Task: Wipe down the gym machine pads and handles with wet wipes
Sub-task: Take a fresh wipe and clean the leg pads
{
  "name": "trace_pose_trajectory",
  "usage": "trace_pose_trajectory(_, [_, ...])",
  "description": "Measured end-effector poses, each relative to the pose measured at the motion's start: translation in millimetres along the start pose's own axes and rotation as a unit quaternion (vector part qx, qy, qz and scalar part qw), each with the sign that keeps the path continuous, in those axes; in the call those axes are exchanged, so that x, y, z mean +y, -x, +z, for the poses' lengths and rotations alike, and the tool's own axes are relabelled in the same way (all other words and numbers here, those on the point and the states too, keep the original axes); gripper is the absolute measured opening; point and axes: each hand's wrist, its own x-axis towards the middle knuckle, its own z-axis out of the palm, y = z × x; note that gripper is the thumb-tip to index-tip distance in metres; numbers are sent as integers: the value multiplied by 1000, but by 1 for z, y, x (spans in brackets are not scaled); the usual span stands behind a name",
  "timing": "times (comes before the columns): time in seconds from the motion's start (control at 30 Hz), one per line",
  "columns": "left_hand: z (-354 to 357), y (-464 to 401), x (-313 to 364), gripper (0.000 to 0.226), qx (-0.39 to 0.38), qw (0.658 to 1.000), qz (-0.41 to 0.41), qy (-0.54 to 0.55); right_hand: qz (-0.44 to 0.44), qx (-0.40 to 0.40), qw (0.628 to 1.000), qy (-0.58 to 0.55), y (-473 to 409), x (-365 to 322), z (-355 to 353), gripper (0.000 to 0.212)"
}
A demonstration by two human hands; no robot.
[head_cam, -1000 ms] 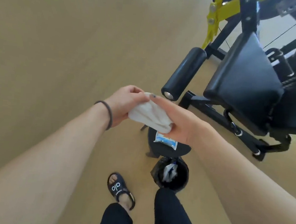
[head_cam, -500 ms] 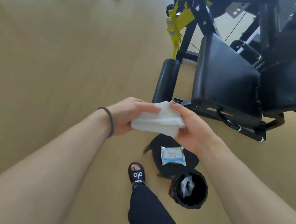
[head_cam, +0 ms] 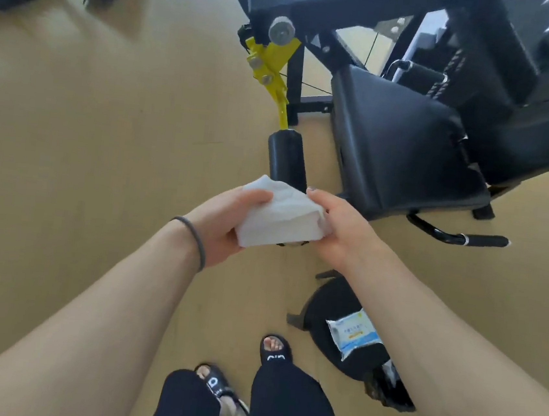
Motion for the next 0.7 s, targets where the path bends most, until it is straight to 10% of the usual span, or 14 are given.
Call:
trace_pose_trajectory(0.47, [-30,-144,51,17,-91,991,29,-91,-89,290,952,-43,-111,25,-2,29])
trace_pose_trajectory(0.7, [-22,-251,26,19,-110,976,96,-161,-277,530,800,55,-175,43,-61,19])
